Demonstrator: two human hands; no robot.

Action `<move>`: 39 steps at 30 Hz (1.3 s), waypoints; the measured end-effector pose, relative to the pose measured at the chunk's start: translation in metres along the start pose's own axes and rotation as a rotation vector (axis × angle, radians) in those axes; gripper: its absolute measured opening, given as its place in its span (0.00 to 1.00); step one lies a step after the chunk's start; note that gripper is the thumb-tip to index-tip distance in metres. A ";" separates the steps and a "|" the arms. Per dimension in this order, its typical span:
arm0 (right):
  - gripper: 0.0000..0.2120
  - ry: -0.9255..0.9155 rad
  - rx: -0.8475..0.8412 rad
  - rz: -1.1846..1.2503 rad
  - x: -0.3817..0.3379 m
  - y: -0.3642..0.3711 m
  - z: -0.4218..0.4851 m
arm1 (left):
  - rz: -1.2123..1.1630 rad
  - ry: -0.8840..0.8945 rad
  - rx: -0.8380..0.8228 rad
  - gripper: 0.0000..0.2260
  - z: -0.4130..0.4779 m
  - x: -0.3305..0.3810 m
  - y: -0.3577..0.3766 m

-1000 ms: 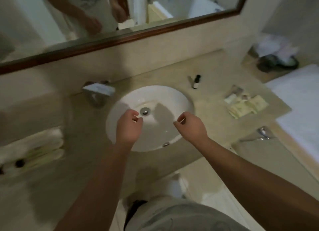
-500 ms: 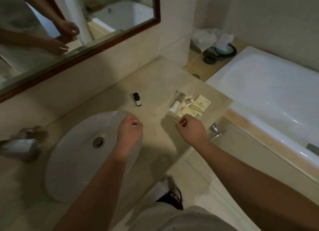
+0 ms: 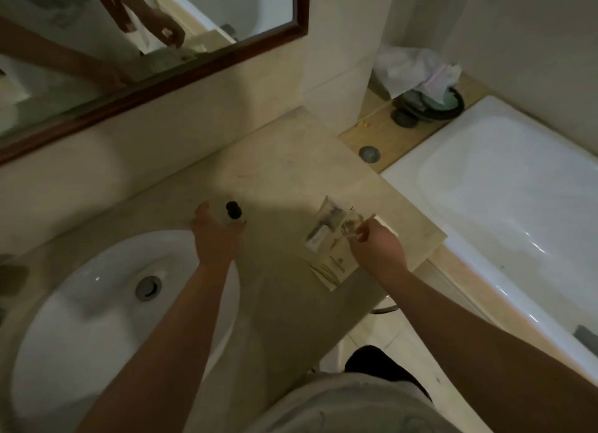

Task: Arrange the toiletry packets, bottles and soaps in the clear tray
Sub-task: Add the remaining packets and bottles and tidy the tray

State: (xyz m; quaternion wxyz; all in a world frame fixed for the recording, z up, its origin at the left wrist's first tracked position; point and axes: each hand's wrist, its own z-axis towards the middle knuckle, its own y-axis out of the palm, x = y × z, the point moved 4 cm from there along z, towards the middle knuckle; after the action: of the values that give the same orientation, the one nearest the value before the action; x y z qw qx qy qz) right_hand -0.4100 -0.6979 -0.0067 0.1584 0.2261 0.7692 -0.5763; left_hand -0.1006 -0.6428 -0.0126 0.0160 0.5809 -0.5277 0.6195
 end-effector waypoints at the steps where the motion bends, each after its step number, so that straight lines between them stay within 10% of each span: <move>1: 0.11 -0.007 0.001 -0.027 0.004 -0.002 0.005 | -0.001 -0.007 -0.005 0.37 0.004 0.001 0.003; 11: 0.27 -0.362 -0.259 -0.501 0.017 -0.004 0.057 | 0.022 -0.082 0.047 0.22 0.015 0.013 0.031; 18: 0.10 -0.416 -0.318 -0.683 0.028 -0.011 0.085 | 0.060 -0.138 0.070 0.11 0.001 0.021 0.051; 28: 0.11 -0.745 -0.662 -0.162 -0.055 -0.040 0.051 | -0.156 -0.128 0.136 0.13 -0.059 0.055 0.050; 39: 0.06 -1.020 -0.823 -0.092 -0.185 0.044 -0.112 | -0.332 -0.191 0.431 0.13 -0.165 -0.035 -0.146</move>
State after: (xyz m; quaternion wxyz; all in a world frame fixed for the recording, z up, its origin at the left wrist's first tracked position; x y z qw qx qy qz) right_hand -0.2277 -0.6112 0.0831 0.5518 -0.1878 0.7642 -0.2761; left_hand -0.1133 -0.4464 0.0928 -0.0564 0.7051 -0.2805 0.6488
